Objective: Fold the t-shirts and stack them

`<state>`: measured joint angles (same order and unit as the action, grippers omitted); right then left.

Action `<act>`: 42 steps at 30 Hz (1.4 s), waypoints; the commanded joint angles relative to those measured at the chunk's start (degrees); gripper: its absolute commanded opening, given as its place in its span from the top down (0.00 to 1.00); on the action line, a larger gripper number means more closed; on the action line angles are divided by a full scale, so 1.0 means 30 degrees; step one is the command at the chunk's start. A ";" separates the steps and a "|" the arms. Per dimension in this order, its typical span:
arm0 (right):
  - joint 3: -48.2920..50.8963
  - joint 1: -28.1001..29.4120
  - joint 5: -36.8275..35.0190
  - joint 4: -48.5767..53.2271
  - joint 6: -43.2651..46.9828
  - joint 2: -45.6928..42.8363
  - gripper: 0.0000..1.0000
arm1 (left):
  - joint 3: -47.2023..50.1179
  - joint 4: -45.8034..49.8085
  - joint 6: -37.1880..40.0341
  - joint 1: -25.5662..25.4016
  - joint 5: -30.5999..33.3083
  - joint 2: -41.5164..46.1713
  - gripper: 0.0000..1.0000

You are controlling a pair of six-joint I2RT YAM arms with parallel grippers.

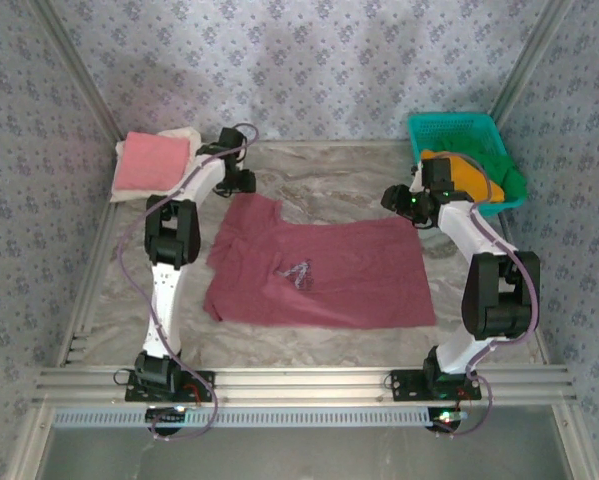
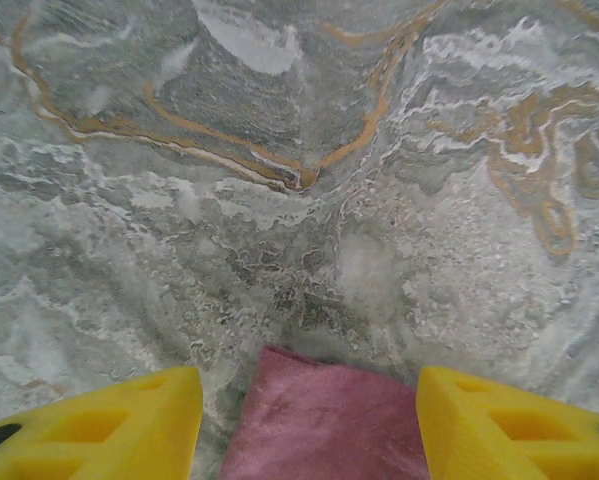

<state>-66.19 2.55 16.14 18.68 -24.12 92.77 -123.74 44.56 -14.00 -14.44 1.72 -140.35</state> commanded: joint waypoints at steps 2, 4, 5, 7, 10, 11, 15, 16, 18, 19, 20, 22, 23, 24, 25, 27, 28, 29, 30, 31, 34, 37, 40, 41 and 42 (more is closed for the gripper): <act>-0.0083 -0.0002 0.0565 -0.0033 -0.0203 0.0013 0.47 | -0.1203 0.1436 -0.0025 -0.0327 0.1116 -0.0550 0.43; 0.0015 -0.0025 0.0600 -0.0080 -0.0237 -0.0013 0.47 | -0.1261 0.1538 -0.0050 -0.0452 0.1212 -0.0701 0.45; 0.0051 -0.0034 0.0638 -0.0143 -0.0269 -0.0016 0.47 | -0.1262 0.1552 -0.0023 -0.0516 0.1304 -0.0748 0.47; 0.0084 -0.0096 0.0735 -0.0172 -0.0297 -0.0016 0.47 | -0.1233 0.1488 0.0036 -0.0579 0.1535 -0.0865 0.53; 0.0187 -0.0160 0.0854 -0.0302 -0.0343 -0.0045 0.47 | -0.1342 0.1389 0.0067 -0.0604 0.1365 -0.1107 0.67; 0.0208 -0.0177 0.0858 -0.0279 -0.0363 -0.0045 0.47 | -0.1394 0.1366 0.0061 -0.0593 0.1304 -0.1144 0.72; 0.0269 -0.0277 0.0955 -0.0341 -0.0397 -0.0045 0.47 | -0.1463 0.1176 0.0198 -0.0666 0.1266 -0.1149 0.88; 0.0281 -0.0289 0.0991 -0.0317 -0.0390 -0.0067 0.47 | -0.1532 0.1249 0.0260 -0.0681 0.1300 -0.1145 0.92; 0.0348 -0.0340 0.0950 -0.0343 -0.0369 -0.0175 0.47 | -0.1697 0.1500 0.0369 -0.0666 0.1581 -0.1019 1.00; 0.0363 -0.0342 0.0874 -0.0360 -0.0340 -0.0191 0.47 | -0.1679 0.1566 0.0416 -0.0666 0.1813 -0.0881 1.00; 0.0326 -0.0370 0.0789 -0.0317 -0.0257 -0.0166 0.47 | -0.1565 0.1584 0.0495 -0.0681 0.2119 -0.0676 1.00; -0.0025 -0.0354 0.0632 0.0188 0.0056 0.0149 0.46 | -0.1262 0.1420 0.0804 -0.0641 0.2817 -0.0143 1.00; -0.0430 -0.0332 0.0597 0.0731 0.0279 0.0509 0.46 | -0.1014 0.1254 0.0997 -0.0595 0.3220 0.0140 1.00; -0.0552 -0.0330 0.0571 0.1353 0.0610 0.0886 0.46 | -0.0766 0.1056 0.1196 -0.0475 0.3570 0.0432 1.00; -0.1452 -0.0268 0.0403 0.1857 0.0910 0.1159 0.46 | -0.0509 0.0883 0.1342 -0.0339 0.3776 0.0683 1.00; -0.2152 -0.0149 0.0064 0.2789 0.1524 0.1829 0.46 | 0.0001 0.0543 0.1553 0.0197 0.3790 0.1108 1.00; -0.2424 -0.0039 -0.0053 0.3125 0.1762 0.2041 0.45 | 0.0077 0.0527 0.1586 0.0415 0.3659 0.1220 1.00; -0.2721 0.0117 -0.0283 0.3423 0.1937 0.2340 0.45 | 0.0165 0.0484 0.1738 0.0652 0.3549 0.1312 1.00; -0.3059 0.0312 -0.0499 0.3716 0.2172 0.2684 0.44 | 0.0202 0.0436 0.1999 0.0814 0.3484 0.1389 1.00; -0.3342 0.0501 -0.0693 0.3947 0.2385 0.2950 0.44 | 0.0172 0.0412 0.2237 0.0881 0.3590 0.1402 1.00; -0.4464 0.1107 -0.1153 0.4585 0.2957 0.4086 0.43 | 0.0142 0.0179 0.2906 0.1129 0.3895 0.1346 1.00; -0.5615 0.1377 -0.1411 0.5171 0.3382 0.5131 0.42 | 0.0043 -0.0122 0.3292 0.1561 0.3949 0.1344 1.00; -0.6341 0.1327 -0.1845 0.5625 0.3150 0.5781 0.42 | -0.0277 -0.0144 0.3519 0.2119 0.3898 0.1358 1.00; -0.6626 0.1305 -0.1972 0.5607 0.3146 0.5999 0.42 | -0.0420 -0.0063 0.3563 0.2299 0.3811 0.1354 1.00; -0.6872 0.1290 -0.1953 0.5425 0.3145 0.6303 0.42 | -0.0547 -0.0062 0.3610 0.2457 0.3638 0.1326 1.00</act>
<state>-83.59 6.98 12.40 32.21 -15.77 109.69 -123.39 44.80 -5.08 -8.38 12.23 -139.24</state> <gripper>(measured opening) 0.583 0.043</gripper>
